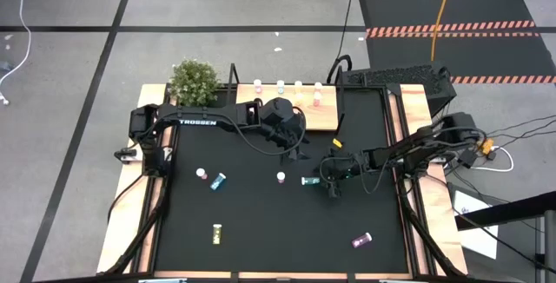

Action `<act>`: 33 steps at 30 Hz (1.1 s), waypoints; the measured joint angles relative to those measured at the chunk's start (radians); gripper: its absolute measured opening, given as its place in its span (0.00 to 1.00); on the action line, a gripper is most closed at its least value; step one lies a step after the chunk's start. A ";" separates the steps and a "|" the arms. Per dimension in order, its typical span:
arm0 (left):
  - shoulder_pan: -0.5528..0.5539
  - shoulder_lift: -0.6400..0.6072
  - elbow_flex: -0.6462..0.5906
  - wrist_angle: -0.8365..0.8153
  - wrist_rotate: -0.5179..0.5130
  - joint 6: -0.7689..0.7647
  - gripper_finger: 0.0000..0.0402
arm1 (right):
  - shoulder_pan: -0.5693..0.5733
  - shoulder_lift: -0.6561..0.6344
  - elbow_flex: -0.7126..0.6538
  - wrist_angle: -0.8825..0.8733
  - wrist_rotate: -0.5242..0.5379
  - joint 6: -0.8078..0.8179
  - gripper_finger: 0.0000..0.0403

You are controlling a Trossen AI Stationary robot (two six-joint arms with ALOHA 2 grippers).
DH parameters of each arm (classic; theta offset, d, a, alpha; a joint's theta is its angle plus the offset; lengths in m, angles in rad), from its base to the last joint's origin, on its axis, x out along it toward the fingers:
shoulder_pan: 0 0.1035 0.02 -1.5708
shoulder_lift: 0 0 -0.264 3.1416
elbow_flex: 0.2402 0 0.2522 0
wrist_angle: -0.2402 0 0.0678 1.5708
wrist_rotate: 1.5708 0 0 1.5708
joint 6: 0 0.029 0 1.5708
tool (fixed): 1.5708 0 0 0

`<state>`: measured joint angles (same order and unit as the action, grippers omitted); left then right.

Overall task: Pick and place medicine bottles onto shelf by color
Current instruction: Put the right blue pill bottle on the shelf aligned with the other blue pill bottle

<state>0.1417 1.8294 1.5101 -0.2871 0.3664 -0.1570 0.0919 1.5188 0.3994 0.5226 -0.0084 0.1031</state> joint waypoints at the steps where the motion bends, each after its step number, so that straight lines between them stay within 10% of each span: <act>1: 0.000 0.000 0.000 0.000 0.000 -0.003 0.78 | -0.002 0.015 0.000 0.012 -0.013 -0.002 0.56; 17: 0.005 -0.070 0.000 -0.098 -0.002 -0.195 0.78 | -0.001 0.047 0.000 0.128 -0.105 0.073 0.20; 33: -0.051 -0.321 0.000 -0.045 -0.147 0.106 0.78 | -0.059 0.042 0.000 0.781 -0.100 0.187 0.23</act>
<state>0.0908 1.5083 1.5105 -0.3323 0.2193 -0.0507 0.0328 1.5612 0.3990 1.3041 -0.1083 0.2904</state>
